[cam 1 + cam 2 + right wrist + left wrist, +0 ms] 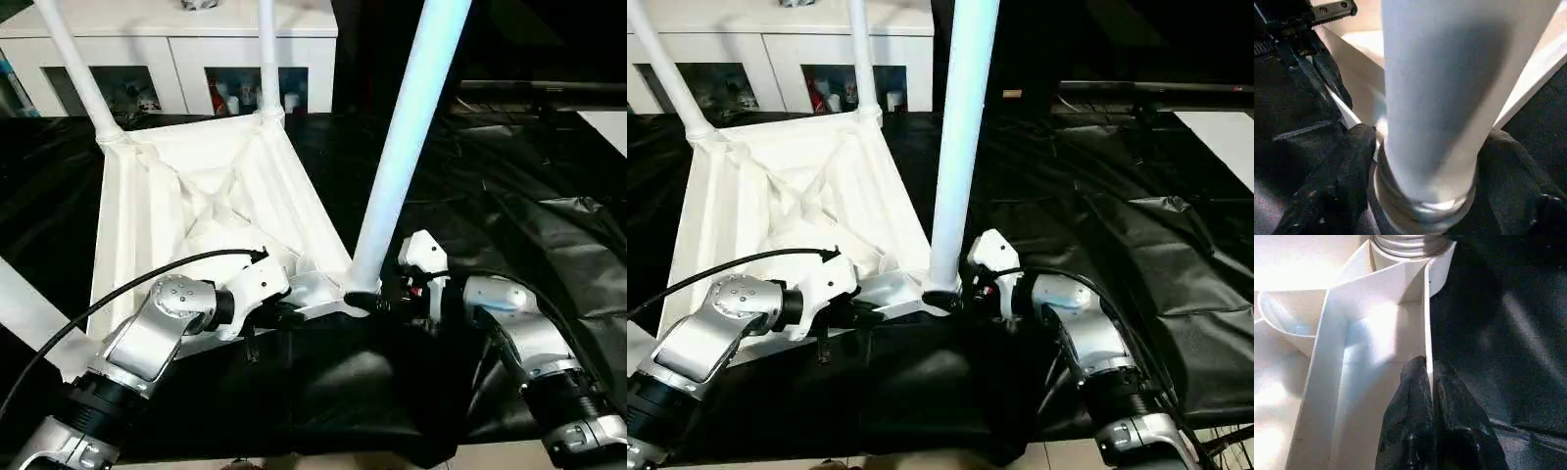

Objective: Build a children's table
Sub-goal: Rotate leg to tighten

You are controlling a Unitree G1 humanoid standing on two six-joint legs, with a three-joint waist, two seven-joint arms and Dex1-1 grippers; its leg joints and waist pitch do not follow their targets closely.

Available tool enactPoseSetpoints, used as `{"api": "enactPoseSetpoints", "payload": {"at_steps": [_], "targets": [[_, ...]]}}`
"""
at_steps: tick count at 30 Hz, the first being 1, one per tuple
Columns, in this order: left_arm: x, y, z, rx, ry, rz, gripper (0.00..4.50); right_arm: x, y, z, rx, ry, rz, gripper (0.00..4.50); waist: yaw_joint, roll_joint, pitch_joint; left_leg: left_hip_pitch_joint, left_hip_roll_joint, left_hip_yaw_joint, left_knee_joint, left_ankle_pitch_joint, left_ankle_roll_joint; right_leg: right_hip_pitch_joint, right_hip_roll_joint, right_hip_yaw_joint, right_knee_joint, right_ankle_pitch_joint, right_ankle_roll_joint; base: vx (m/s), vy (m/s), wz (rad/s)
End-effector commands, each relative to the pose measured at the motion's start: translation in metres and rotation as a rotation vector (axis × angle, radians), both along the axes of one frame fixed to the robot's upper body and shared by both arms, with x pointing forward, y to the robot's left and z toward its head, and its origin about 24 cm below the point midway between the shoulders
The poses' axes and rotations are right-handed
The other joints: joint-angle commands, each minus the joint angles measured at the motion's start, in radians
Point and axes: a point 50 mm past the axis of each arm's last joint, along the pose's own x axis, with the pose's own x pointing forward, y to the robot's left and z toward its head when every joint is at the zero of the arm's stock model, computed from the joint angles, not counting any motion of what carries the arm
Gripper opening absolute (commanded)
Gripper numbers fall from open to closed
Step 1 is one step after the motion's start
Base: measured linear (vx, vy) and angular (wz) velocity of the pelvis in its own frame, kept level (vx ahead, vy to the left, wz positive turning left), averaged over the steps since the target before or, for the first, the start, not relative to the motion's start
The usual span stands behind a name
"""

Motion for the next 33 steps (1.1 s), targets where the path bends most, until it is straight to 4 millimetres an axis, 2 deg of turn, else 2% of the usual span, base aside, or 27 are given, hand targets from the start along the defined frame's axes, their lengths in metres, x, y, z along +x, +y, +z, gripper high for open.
{"api": "enactPoseSetpoints", "payload": {"at_steps": [1, 4, 7, 10, 14, 20, 25, 26, 27, 29, 31, 33], "targets": [[-0.008, -0.006, -0.006, -0.003, 0.041, -0.053, 0.00, 0.000, 0.001, 0.001, 0.010, -0.001, 0.019, 2.87, 0.002, -0.007, -0.062, 0.014, 0.058, -0.025, -0.068, -0.174, 0.058, 0.047, -0.060, 0.048, -0.058, -0.203, -0.242, 0.000, 0.000, 0.00], [-0.009, -0.006, -0.006, -0.003, 0.044, -0.055, 0.00, -0.001, 0.002, 0.000, 0.013, 0.002, 0.019, 2.65, 0.001, -0.008, -0.062, 0.013, 0.058, -0.026, -0.069, -0.185, 0.051, 0.047, -0.060, 0.048, -0.059, -0.219, -0.236, 0.000, 0.000, 0.00], [-0.009, -0.006, -0.007, -0.002, 0.047, -0.056, 0.00, -0.001, 0.003, -0.001, 0.016, 0.005, 0.020, 2.61, 0.000, 0.000, -0.064, 0.014, 0.058, -0.027, -0.069, -0.191, 0.045, 0.046, -0.059, 0.048, -0.058, -0.210, -0.237, 0.000, 0.000, 0.00], [-0.009, -0.006, -0.008, -0.001, 0.050, -0.057, 0.00, -0.003, 0.005, -0.003, 0.018, 0.009, 0.025, 2.54, -0.001, -0.003, -0.067, 0.013, 0.056, -0.027, -0.067, -0.179, 0.048, 0.048, -0.058, 0.047, -0.054, -0.178, -0.244, 0.000, 0.000, 0.00], [-0.006, -0.007, -0.008, -0.005, 0.047, -0.035, 0.00, -0.005, 0.006, -0.007, 0.018, 0.016, 0.021, 2.54, -0.001, 0.000, -0.066, 0.014, 0.056, -0.026, -0.065, -0.174, 0.053, 0.048, -0.057, 0.047, -0.054, -0.161, -0.253, 0.000, 0.000, 0.00], [-0.005, -0.011, -0.010, -0.015, 0.050, -0.027, 0.00, -0.010, 0.004, -0.016, 0.015, 0.044, -0.012, 2.54, 0.000, 0.002, -0.062, 0.017, 0.057, -0.028, -0.071, -0.225, 0.035, 0.046, -0.057, 0.047, -0.062, -0.230, -0.237, 0.000, 0.000, 0.00], [-0.005, -0.010, -0.010, -0.012, 0.053, -0.028, 0.00, -0.008, 0.002, -0.016, 0.010, 0.031, -0.049, 2.54, -0.001, 0.003, -0.062, 0.015, 0.056, -0.029, -0.070, -0.220, 0.032, 0.048, -0.057, 0.048, -0.061, -0.214, -0.234, 0.000, 0.000, 0.00], [-0.005, -0.010, -0.010, -0.012, 0.054, -0.028, 0.00, -0.006, 0.001, -0.016, 0.014, 0.029, -0.068, 3.10, -0.001, 0.002, -0.063, 0.016, 0.056, -0.029, -0.070, -0.215, 0.035, 0.047, -0.057, 0.047, -0.059, -0.207, -0.235, 0.000, 0.000, 0.00], [-0.005, -0.010, -0.010, -0.011, 0.054, -0.028, 0.00, -0.005, 0.001, -0.015, 0.024, 0.032, -0.074, 3.24, -0.002, 0.003, -0.062, 0.015, 0.056, -0.029, -0.070, -0.216, 0.035, 0.047, -0.057, 0.047, -0.060, -0.207, -0.238, 0.000, 0.000, 0.00], [-0.004, -0.009, -0.010, -0.010, 0.053, -0.026, 0.00, -0.005, 0.002, -0.014, 0.032, 0.033, -0.068, 3.30, -0.003, 0.003, -0.061, 0.015, 0.055, -0.029, -0.071, -0.226, 0.033, 0.047, -0.057, 0.047, -0.061, -0.223, -0.236, 0.000, 0.000, 0.00], [-0.004, -0.008, -0.009, -0.010, 0.052, -0.025, 0.00, -0.004, 0.002, -0.013, 0.024, 0.020, -0.070, 3.58, -0.002, 0.002, -0.062, 0.018, 0.057, -0.028, -0.070, -0.229, 0.031, 0.045, -0.057, 0.047, -0.062, -0.222, -0.237, 0.000, 0.000, 0.00], [-0.004, -0.008, -0.009, -0.009, 0.052, -0.023, 0.00, -0.004, 0.002, -0.013, 0.014, 0.012, -0.064, 3.58, -0.001, 0.003, -0.063, 0.017, 0.056, -0.029, -0.070, -0.214, 0.033, 0.047, -0.057, 0.047, -0.058, -0.201, -0.240, 0.000, 0.000, 0.00]]}}
